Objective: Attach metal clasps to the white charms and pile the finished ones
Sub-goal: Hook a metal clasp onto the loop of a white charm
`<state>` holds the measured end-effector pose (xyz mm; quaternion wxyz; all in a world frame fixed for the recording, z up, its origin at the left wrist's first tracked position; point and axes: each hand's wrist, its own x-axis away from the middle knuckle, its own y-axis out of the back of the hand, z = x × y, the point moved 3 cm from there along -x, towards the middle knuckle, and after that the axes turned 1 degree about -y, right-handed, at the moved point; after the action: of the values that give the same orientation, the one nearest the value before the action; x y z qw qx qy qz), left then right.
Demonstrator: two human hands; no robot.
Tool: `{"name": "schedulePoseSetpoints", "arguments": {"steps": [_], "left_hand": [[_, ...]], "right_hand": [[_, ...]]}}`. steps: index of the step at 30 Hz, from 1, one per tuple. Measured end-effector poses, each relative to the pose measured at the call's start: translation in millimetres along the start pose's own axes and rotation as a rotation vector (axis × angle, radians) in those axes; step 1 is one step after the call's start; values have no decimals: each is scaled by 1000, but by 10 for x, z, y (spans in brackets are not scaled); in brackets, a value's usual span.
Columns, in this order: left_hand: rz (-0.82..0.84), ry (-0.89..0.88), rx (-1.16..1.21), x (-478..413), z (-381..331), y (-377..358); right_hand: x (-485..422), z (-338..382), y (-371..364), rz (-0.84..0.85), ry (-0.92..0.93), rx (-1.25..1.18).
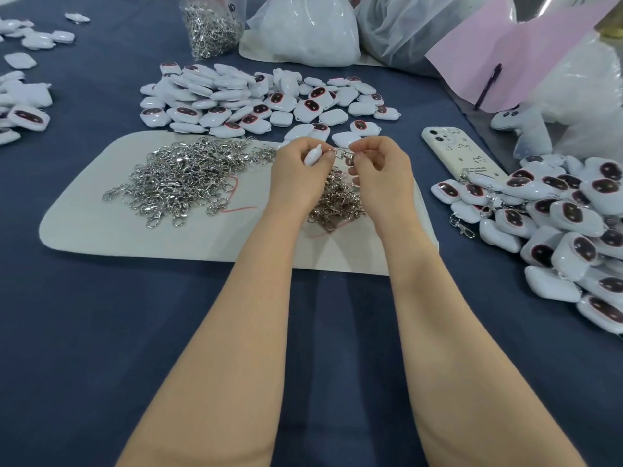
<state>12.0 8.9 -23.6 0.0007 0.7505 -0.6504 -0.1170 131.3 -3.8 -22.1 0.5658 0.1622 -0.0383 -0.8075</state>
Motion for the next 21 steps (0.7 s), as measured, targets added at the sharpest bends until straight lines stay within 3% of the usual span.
{"name": "schedulePoseSetpoints", "arguments": {"steps": [8, 15, 21], "left_hand": [[-36, -117, -118, 12, -33, -1], [-24, 7, 21, -3, -8, 2], [17, -3, 1, 8, -14, -33]], "right_hand": [[30, 26, -85, 77, 114, 78], [7, 22, -84, 84, 116, 94], [16, 17, -87, 63, 115, 103]]}}
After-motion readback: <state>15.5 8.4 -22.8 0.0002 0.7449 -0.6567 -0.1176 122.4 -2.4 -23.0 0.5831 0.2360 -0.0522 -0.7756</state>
